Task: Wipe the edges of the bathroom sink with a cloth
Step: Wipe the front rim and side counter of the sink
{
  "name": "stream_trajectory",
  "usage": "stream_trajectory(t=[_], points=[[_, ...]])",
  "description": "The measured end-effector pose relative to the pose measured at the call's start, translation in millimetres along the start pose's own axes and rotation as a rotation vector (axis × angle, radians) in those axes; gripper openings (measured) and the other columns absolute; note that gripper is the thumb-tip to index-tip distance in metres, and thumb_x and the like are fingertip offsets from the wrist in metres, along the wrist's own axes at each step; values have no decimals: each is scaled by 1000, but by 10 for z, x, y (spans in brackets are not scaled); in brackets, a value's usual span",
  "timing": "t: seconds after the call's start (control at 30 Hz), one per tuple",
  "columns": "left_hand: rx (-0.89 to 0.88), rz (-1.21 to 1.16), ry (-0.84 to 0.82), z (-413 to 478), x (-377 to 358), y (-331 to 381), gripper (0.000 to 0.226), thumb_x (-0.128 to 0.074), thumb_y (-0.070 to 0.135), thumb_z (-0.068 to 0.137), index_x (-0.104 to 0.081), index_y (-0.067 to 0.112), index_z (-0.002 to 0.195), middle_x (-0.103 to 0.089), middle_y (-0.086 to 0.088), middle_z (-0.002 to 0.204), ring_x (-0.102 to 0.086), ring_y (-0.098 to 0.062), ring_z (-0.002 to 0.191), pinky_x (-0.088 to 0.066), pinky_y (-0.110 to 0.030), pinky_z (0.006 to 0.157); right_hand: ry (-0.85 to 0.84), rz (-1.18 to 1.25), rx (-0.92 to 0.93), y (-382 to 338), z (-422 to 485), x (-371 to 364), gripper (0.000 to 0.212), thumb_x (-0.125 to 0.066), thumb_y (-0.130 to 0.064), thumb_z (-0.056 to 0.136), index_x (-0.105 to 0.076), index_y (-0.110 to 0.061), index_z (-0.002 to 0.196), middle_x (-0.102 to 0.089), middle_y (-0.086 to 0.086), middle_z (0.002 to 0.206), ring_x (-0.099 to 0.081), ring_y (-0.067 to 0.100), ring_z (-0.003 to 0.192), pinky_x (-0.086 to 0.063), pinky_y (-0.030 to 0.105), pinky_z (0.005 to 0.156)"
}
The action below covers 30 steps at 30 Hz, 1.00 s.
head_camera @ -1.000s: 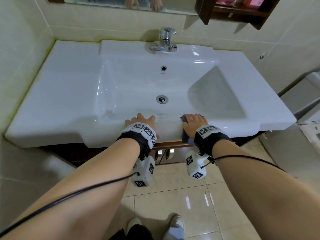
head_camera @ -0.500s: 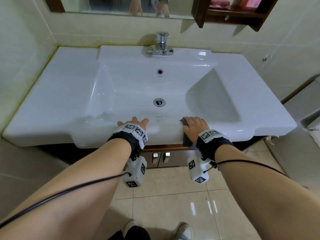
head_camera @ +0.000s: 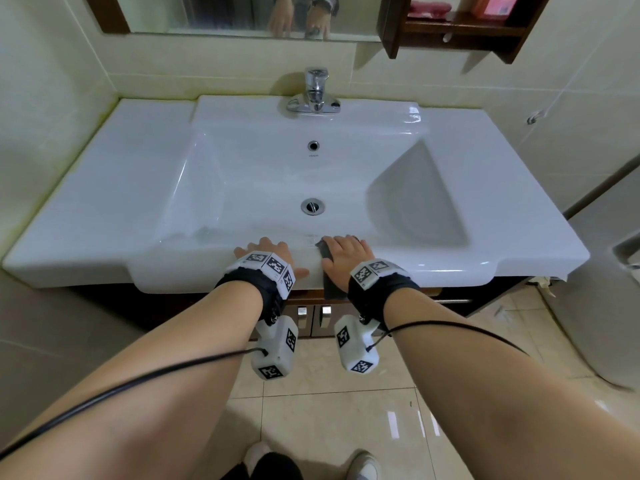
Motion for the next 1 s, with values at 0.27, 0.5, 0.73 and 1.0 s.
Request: stream_trajectory(t=[0.27, 0.5, 0.73, 1.0], points=[[-13, -12, 87, -190, 145, 153, 56, -50, 52, 87, -38, 23, 133, -43, -9, 132, -40, -29, 125, -32, -46, 99, 29, -13, -119, 704, -139, 170, 41, -33, -29, 90, -39, -19, 129, -46, 4, 136, -39, 23, 125, -24, 37, 107], [-101, -39, 56, -161, 124, 324, 53, -53, 29, 87, -36, 33, 136, -46, -3, 131, -42, -27, 125, -26, -50, 105, -24, -12, -103, 482, -85, 100, 43, -32, -29, 88, -37, -19, 130, -43, 5, 138, -35, 25, 128, -21, 42, 111], [-56, -62, 61, -223, 175, 433, 59, -50, 59, 81, -42, 24, 129, -52, -6, 119, -51, -28, 111, -36, -46, 94, 28, 24, -9, 486, -130, 125, 43, -32, -31, 91, -35, -21, 133, -44, 3, 137, -37, 22, 127, -22, 38, 109], [10, -68, 29, -300, 235, 506, 71, -52, 64, 79, -36, 23, 134, -46, -8, 131, -43, -32, 124, -32, -49, 101, 30, -46, -176, 992, -203, 233, 41, -32, -29, 90, -39, -17, 130, -46, 6, 136, -39, 25, 125, -24, 38, 109]])
Point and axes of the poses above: each hand's wrist, its own z-axis towards the middle knuckle, its own x-axis out of the back of the hand, y = z × x, the point moved 6 cm from there along z, towards the middle knuckle
